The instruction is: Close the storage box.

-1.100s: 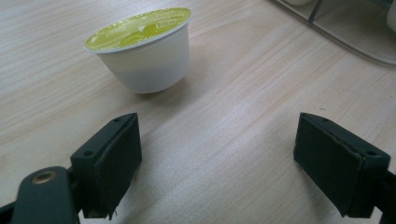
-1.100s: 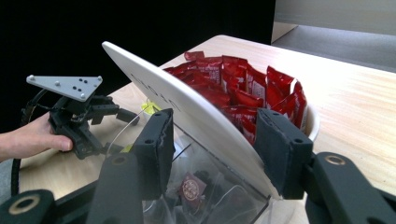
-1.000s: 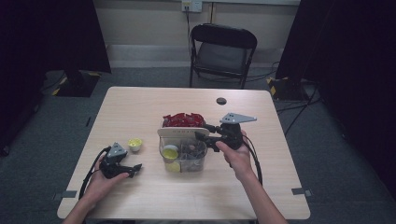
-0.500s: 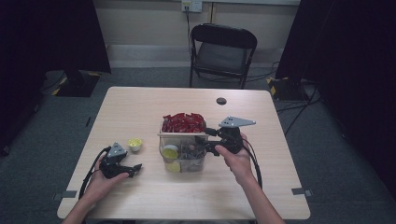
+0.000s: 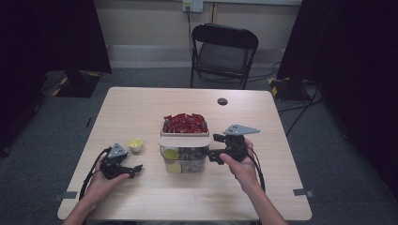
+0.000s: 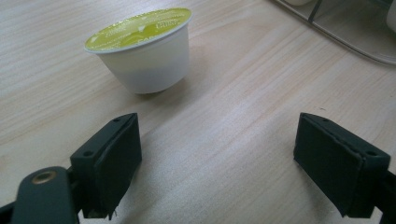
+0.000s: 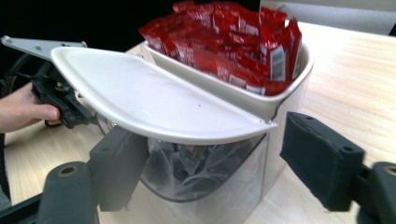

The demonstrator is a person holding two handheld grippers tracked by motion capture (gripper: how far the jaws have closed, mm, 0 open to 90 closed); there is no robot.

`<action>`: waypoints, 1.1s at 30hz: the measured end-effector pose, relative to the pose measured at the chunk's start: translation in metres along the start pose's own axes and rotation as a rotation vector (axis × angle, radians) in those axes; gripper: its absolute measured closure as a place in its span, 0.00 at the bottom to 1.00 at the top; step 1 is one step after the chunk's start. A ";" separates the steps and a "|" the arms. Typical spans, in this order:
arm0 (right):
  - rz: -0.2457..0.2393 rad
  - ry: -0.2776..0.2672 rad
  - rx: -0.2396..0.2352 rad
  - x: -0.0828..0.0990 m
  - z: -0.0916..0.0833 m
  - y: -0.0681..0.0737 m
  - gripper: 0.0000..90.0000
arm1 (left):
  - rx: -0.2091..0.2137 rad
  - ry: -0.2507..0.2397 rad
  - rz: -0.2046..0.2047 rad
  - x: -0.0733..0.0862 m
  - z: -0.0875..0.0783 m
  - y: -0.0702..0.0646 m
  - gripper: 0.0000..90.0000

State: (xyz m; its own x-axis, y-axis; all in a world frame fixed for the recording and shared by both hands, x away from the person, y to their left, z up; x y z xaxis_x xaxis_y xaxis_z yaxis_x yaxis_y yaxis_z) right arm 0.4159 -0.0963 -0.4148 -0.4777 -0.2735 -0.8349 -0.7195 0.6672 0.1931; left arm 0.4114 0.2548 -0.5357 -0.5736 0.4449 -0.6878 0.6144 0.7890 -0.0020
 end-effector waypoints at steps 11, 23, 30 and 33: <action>0.008 0.038 -0.003 0.019 0.002 0.001 0.18 | 0.000 0.000 0.000 0.000 0.000 0.000 0.16; 0.002 0.097 0.002 0.047 0.009 0.001 0.19 | 0.000 0.003 0.003 0.000 0.000 0.000 0.16; 0.016 0.125 0.034 0.058 0.013 -0.004 0.20 | 0.001 0.000 0.000 0.000 0.000 0.000 0.16; 0.021 0.120 0.048 0.059 0.014 -0.007 0.21 | 0.001 0.000 0.000 0.000 0.000 0.000 0.16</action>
Point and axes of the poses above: each handheld gripper's, and its own axes: z roughly forward along the jaws, x roughly out of its underside, y roughly to its left, the point moved 5 cm from there along z, roughly forward along the jaws, and after that the axes turned 4 degrees about y, right-handed, at the moved point
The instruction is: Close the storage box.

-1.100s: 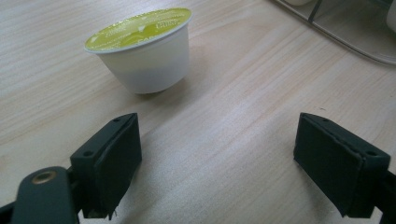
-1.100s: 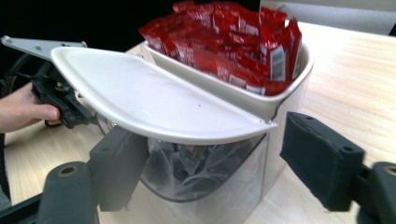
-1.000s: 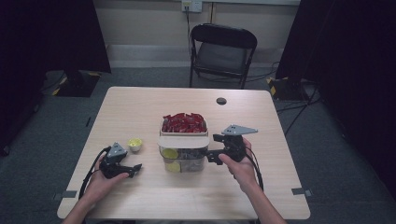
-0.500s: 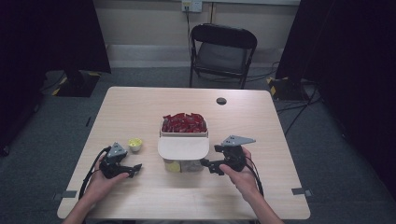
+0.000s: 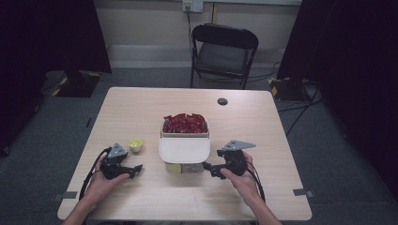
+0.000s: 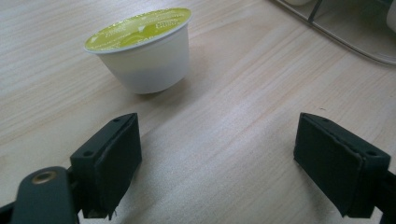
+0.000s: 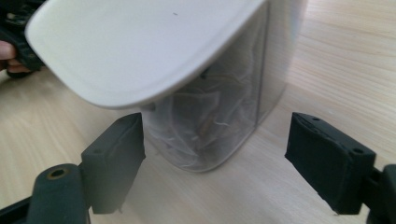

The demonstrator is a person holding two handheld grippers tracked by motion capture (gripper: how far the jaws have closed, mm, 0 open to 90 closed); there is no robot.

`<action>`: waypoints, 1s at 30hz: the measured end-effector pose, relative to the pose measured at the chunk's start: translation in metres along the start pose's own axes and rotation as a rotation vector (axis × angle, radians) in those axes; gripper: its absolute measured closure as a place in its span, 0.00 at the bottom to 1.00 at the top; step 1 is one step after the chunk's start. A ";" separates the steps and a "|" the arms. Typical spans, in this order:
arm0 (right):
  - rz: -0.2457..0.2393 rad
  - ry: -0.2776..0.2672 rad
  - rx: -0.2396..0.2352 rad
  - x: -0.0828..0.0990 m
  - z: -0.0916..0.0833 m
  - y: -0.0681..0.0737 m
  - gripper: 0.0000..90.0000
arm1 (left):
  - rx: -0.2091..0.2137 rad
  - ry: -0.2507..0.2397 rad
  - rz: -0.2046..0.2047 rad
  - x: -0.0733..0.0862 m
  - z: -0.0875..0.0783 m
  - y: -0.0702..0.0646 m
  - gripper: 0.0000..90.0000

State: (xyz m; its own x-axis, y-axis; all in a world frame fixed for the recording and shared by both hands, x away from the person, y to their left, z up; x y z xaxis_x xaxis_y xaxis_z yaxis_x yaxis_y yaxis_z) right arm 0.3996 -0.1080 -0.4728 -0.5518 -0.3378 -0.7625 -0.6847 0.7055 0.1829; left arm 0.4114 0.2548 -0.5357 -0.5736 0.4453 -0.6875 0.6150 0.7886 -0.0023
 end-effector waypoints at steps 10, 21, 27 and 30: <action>0.002 -0.029 0.037 0.003 -0.024 -0.009 0.20 | 0.000 0.001 0.001 0.000 0.000 0.000 0.16; 0.095 -0.032 0.174 0.023 -0.051 -0.064 0.16 | 0.001 0.003 0.004 0.000 0.000 0.001 0.16; 0.182 -0.025 0.241 0.036 -0.053 -0.098 0.16 | 0.000 0.003 0.000 -0.001 0.001 0.001 0.16; 0.214 -0.011 0.267 0.044 -0.050 -0.112 0.17 | 0.000 0.003 0.001 -0.001 0.001 0.001 0.16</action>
Point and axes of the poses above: each handheld gripper's, and its own axes: z roughly forward along the jaws, x roughly out of its underside, y roughly to its left, the point moved 5 cm from there along z, roughly forward along the jaws, and after that the axes turned 4 degrees about y, right-handed, at the moved point
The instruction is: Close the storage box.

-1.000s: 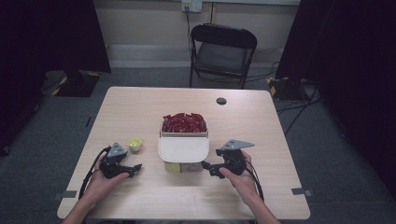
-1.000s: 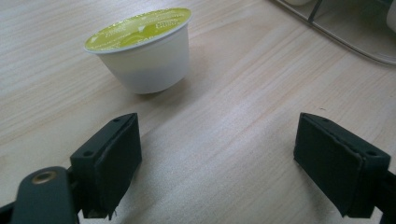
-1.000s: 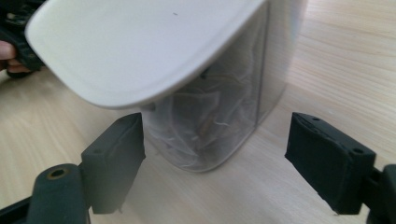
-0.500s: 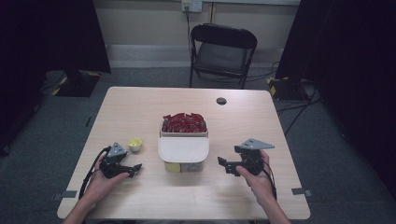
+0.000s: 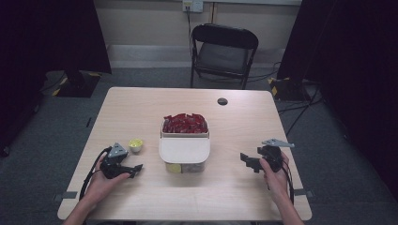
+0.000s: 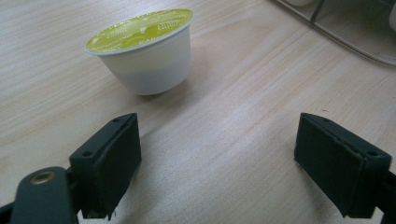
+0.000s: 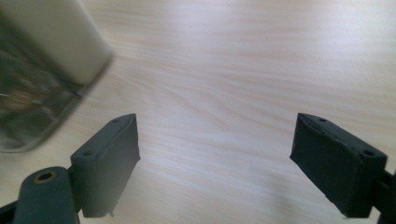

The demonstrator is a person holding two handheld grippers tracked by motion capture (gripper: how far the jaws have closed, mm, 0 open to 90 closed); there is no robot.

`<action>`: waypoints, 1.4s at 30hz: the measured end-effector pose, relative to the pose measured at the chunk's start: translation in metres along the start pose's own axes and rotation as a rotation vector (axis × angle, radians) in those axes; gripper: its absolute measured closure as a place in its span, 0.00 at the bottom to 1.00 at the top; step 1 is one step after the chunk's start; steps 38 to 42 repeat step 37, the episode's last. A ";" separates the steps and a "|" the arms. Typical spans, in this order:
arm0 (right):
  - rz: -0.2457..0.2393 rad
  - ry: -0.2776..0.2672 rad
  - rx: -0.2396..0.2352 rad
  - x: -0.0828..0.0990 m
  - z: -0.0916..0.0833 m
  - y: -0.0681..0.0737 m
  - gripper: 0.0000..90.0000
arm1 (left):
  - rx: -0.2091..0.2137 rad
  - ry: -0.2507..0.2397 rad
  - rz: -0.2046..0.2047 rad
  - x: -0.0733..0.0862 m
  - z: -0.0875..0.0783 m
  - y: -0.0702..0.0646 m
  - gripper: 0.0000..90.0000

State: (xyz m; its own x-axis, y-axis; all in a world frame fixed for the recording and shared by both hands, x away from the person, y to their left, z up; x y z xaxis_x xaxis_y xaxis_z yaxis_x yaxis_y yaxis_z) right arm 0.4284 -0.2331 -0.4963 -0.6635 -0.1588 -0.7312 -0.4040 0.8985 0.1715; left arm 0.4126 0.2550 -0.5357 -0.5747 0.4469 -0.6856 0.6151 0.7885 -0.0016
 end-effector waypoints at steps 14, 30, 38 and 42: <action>-0.005 0.093 0.215 0.021 0.013 -0.030 0.16 | 0.000 -0.001 0.001 0.000 0.000 0.000 0.16; -0.008 0.073 0.251 0.028 0.019 -0.031 0.11 | 0.004 -0.001 0.004 0.000 0.001 0.001 0.15; -0.002 0.077 0.260 0.028 0.020 -0.032 0.09 | 0.005 -0.001 0.004 0.000 0.001 0.001 0.15; -0.002 0.077 0.260 0.028 0.020 -0.032 0.09 | 0.005 -0.001 0.004 0.000 0.001 0.001 0.15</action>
Point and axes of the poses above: each handheld gripper's, and its own axes: z roughly forward along the jaws, x roughly out of its underside, y roughly to its left, the point moved 5 cm from there along z, roughly forward along the jaws, and after that the axes turned 4 degrees about y, right-handed, at the moved point
